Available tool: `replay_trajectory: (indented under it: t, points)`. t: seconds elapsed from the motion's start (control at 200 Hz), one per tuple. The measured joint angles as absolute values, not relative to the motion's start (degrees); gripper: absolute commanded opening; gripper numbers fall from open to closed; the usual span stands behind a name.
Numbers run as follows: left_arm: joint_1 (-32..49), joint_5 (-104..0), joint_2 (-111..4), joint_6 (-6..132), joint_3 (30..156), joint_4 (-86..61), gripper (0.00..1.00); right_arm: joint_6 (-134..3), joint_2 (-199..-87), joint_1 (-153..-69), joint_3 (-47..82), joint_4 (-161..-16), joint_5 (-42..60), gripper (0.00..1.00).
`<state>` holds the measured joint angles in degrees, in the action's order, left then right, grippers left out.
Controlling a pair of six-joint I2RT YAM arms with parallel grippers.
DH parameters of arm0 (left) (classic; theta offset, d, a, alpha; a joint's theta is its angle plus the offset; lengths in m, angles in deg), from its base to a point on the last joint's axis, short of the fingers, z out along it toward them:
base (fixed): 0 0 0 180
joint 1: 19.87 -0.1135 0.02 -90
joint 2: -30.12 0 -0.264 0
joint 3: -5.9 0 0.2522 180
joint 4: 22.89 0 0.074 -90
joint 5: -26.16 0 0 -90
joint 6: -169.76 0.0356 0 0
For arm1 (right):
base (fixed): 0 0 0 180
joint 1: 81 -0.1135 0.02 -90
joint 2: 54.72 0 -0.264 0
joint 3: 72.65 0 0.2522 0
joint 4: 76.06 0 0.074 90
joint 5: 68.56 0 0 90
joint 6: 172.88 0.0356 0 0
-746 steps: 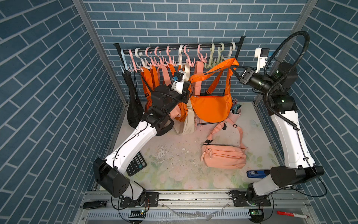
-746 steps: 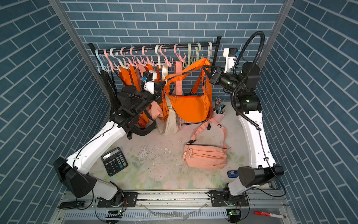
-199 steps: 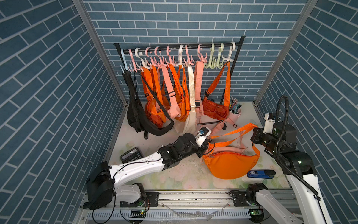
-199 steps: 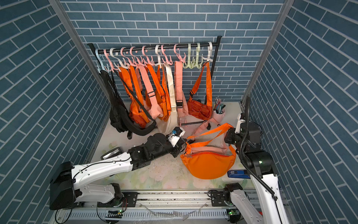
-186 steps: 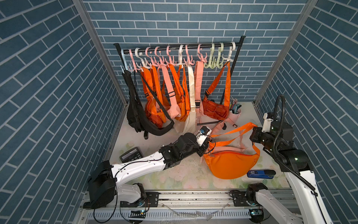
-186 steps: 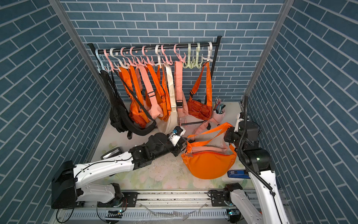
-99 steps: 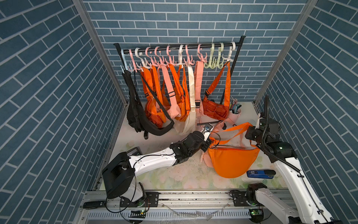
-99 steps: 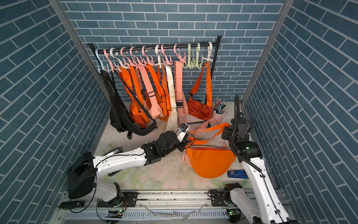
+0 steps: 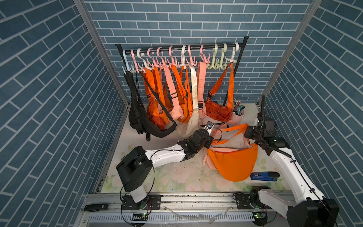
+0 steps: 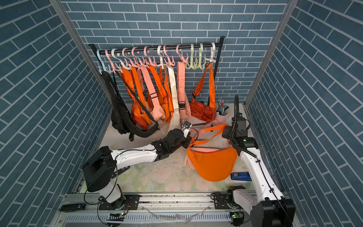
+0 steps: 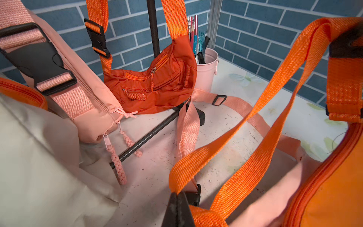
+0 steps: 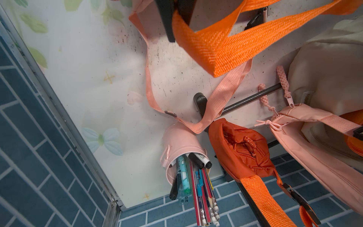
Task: Take the bag off the hook
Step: Place the bag inside the bag.
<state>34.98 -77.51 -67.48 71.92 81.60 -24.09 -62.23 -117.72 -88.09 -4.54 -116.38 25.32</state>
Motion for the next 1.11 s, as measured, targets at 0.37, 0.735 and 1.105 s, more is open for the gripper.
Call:
replay_trajectory:
  t: [0.37, 0.735, 1.105]
  points:
    - [32.29, -76.40, -75.72, 69.25, 85.18, -25.05, 0.00, -62.17, -129.17, -86.50, -4.50, -109.59, 21.27, 0.00]
    - [30.23, -72.99, -82.69, 68.18, 88.87, -25.36, 0.01, -61.64, -143.03, -84.29, -3.32, -104.98, 20.99, 0.00]
    - [29.97, -69.67, -82.82, 68.05, 88.76, -27.59, 0.55, -58.19, -147.84, -79.50, -1.27, -100.82, 20.77, 0.00]
